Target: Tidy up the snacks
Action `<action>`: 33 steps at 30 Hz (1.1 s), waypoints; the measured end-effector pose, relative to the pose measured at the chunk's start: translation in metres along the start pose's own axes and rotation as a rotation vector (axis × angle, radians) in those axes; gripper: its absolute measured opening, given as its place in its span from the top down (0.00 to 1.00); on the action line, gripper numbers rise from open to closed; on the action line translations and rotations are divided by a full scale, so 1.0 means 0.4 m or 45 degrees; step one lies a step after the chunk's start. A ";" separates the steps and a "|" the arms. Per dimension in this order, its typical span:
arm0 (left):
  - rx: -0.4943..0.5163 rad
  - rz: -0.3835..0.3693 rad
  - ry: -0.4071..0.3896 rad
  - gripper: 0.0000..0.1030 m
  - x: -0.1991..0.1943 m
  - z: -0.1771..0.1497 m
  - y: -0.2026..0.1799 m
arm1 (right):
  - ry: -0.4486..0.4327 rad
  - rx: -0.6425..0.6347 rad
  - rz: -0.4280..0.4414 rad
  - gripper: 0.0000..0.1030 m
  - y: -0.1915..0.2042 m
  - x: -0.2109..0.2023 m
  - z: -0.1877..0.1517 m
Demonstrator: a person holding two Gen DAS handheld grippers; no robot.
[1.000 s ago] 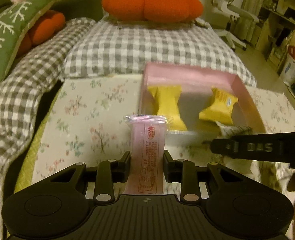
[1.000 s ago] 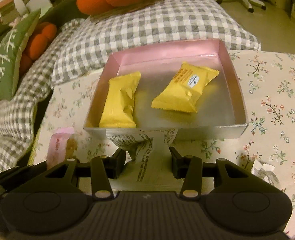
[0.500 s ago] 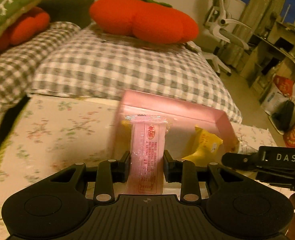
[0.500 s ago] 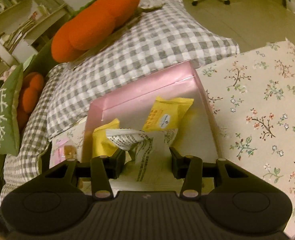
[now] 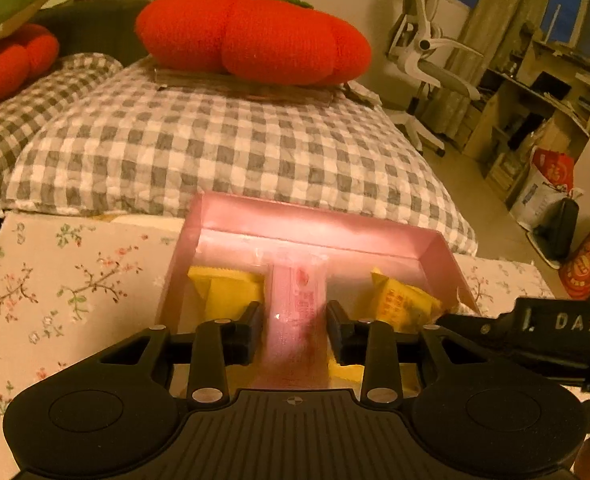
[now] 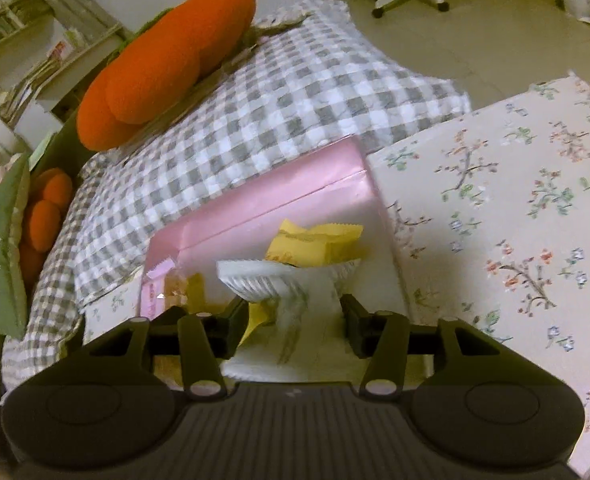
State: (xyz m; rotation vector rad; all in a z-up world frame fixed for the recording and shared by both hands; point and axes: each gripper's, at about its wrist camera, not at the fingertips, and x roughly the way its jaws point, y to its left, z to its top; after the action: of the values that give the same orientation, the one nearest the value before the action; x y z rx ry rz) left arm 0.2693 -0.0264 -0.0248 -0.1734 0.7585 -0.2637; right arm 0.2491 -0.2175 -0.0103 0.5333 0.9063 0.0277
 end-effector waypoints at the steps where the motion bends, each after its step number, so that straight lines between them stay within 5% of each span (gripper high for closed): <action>1: -0.001 0.001 -0.002 0.57 -0.006 0.002 0.003 | -0.014 0.009 -0.001 0.45 -0.002 -0.009 0.003; 5: 0.010 0.011 -0.007 0.41 -0.040 0.015 0.010 | -0.056 0.051 -0.001 0.43 -0.006 -0.052 0.017; 11: 0.009 0.045 -0.003 0.40 -0.097 0.015 0.019 | -0.008 0.034 -0.053 0.42 -0.010 -0.077 0.006; 16: 0.030 0.098 0.075 0.38 -0.133 -0.008 0.018 | 0.047 -0.094 -0.205 0.36 -0.014 -0.094 -0.011; 33: 0.147 0.076 0.278 0.37 -0.297 -0.127 -0.032 | 0.322 -0.147 -0.229 0.27 -0.041 -0.210 -0.127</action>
State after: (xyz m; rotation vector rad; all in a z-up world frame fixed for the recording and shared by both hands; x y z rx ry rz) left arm 0.1490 -0.0064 0.0199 -0.0122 0.9607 -0.2720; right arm 0.1549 -0.2303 0.0195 0.3437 1.1895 -0.0161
